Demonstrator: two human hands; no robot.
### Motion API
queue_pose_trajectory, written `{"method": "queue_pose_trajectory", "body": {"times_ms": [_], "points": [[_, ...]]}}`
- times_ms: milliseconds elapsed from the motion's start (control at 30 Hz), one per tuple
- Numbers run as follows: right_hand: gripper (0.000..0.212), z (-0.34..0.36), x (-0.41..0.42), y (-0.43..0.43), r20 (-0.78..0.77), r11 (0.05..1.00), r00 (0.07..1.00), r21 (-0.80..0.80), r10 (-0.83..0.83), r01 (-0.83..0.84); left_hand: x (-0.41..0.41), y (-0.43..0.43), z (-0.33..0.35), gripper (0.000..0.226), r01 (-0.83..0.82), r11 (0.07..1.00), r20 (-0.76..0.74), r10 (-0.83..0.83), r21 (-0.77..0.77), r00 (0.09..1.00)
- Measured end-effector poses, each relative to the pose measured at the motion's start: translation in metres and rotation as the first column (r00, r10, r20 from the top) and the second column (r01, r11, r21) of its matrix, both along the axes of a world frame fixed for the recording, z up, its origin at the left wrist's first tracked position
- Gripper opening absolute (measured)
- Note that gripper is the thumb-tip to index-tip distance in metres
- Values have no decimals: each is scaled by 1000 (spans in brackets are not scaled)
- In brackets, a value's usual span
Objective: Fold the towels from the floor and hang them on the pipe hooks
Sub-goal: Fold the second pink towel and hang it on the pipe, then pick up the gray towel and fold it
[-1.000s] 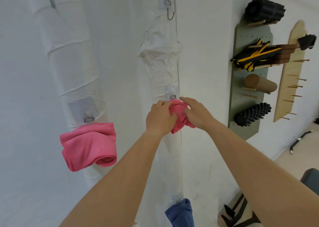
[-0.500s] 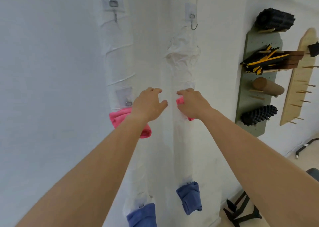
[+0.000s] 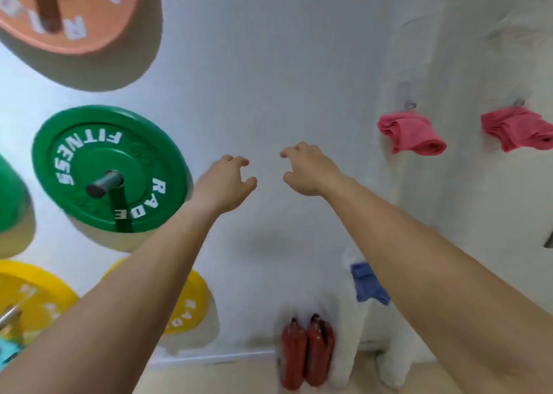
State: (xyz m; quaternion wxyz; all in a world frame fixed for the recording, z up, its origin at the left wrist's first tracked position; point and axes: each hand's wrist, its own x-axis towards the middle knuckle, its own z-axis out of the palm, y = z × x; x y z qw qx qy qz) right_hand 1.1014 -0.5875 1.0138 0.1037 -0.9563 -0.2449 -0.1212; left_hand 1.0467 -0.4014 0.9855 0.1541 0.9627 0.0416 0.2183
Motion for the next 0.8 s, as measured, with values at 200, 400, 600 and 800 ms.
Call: {"method": "queue_pose_trajectory", "body": {"times_ms": [200,400,600,800], "points": [[56,-77,-90,164,-136,958,960,-113,247,-263,-133,144,-80,56,-207,978,-186,206,16,961],[57,-168,-165,284,-285,840,854,-214,435,-499,-242,231,-164,56,-412,911,-361,374,-30,854],[55,-275,-247,377,-507,622,649,-252,568,-741,-360,272,-269,49,-676,732,-557,526,-88,642],[58,-356,-339,439,-679,431,464,-235,569,-871,-486,285,-352,53,-859,503,-726,553,-99,408]]}}
